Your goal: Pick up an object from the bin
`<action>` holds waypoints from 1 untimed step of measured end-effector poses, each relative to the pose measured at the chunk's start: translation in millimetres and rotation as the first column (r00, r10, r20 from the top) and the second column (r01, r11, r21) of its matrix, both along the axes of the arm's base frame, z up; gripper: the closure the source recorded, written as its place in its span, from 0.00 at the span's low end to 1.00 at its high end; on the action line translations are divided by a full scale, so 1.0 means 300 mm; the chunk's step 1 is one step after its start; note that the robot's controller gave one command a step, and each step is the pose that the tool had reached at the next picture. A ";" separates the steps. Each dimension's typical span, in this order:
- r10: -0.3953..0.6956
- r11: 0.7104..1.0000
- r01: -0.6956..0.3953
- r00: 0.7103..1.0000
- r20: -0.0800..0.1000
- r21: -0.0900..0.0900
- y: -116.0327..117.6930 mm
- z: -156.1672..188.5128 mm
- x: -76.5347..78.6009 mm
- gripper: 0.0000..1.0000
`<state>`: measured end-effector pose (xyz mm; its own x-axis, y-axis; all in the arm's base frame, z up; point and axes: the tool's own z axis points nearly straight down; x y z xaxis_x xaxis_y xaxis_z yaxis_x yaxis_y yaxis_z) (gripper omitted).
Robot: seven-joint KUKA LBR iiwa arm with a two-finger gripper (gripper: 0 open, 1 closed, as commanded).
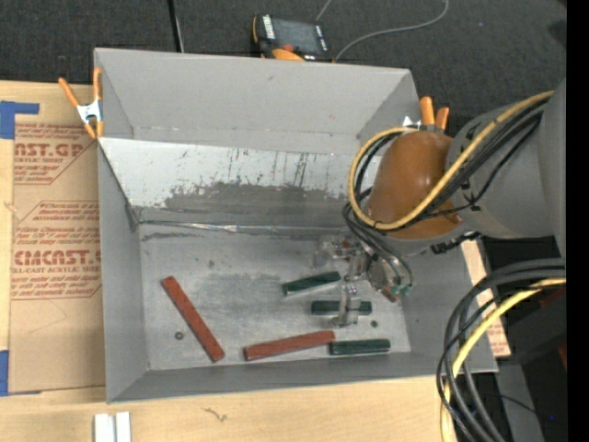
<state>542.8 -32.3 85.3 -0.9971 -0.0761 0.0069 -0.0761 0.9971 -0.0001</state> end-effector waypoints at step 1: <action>0.001 1.000 -0.001 1.000 0.008 0.001 0.006 0.016 0.008 1.00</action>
Offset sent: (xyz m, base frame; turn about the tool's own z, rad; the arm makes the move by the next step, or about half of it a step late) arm 0.0000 0.0000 0.0000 0.0000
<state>545.1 -30.5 90.0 -0.9970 -0.0771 -0.0008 -0.0771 0.9970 0.0003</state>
